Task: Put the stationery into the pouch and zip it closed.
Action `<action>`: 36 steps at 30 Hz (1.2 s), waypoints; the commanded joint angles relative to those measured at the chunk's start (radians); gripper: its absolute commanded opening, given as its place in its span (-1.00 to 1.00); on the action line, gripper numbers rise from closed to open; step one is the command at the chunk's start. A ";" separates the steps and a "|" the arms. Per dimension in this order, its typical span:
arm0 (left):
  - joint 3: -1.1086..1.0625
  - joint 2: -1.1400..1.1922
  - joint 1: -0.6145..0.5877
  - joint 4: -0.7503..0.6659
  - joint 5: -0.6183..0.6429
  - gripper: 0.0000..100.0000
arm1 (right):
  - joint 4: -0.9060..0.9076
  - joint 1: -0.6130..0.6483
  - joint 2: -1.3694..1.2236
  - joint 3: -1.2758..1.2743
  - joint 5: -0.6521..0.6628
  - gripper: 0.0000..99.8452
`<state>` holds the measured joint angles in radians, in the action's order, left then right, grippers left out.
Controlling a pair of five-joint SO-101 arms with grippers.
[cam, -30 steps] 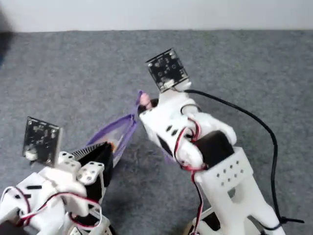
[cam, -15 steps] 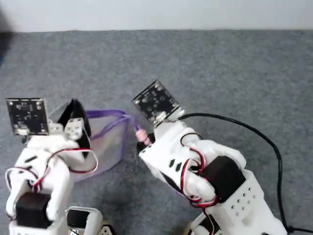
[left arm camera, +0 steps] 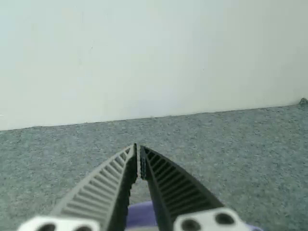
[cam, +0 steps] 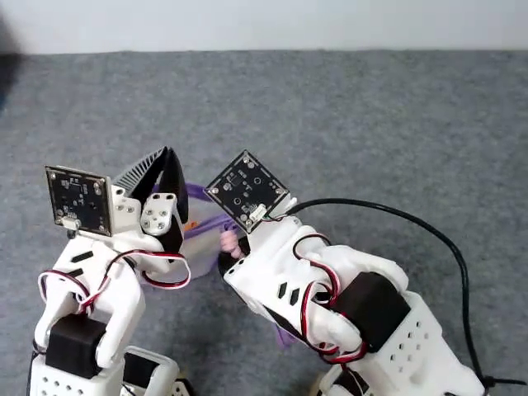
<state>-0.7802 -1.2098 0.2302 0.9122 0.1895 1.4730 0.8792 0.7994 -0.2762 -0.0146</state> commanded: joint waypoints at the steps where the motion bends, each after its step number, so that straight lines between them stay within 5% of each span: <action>1: -0.010 0.014 0.032 -0.034 0.044 -0.97 | -0.053 0.027 0.021 0.032 -0.008 -0.98; 9: -0.145 0.014 0.028 -0.249 0.077 -0.97 | -0.094 0.077 -0.036 0.028 -0.017 -0.98; 15: -0.076 0.011 0.026 -0.258 0.078 -0.97 | -0.255 0.028 -0.142 0.017 -0.078 -0.98; 24: 0.211 0.005 0.026 -0.035 0.080 -0.97 | -0.479 0.008 -0.231 -0.060 -0.080 -0.98; 36: 0.423 0.003 0.028 0.279 0.155 -0.97 | -0.542 -0.156 -0.266 -0.074 -0.078 -0.98</action>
<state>-0.4181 -1.2052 0.2501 1.1423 0.3245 0.9498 0.7595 0.5201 -0.3575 -0.0852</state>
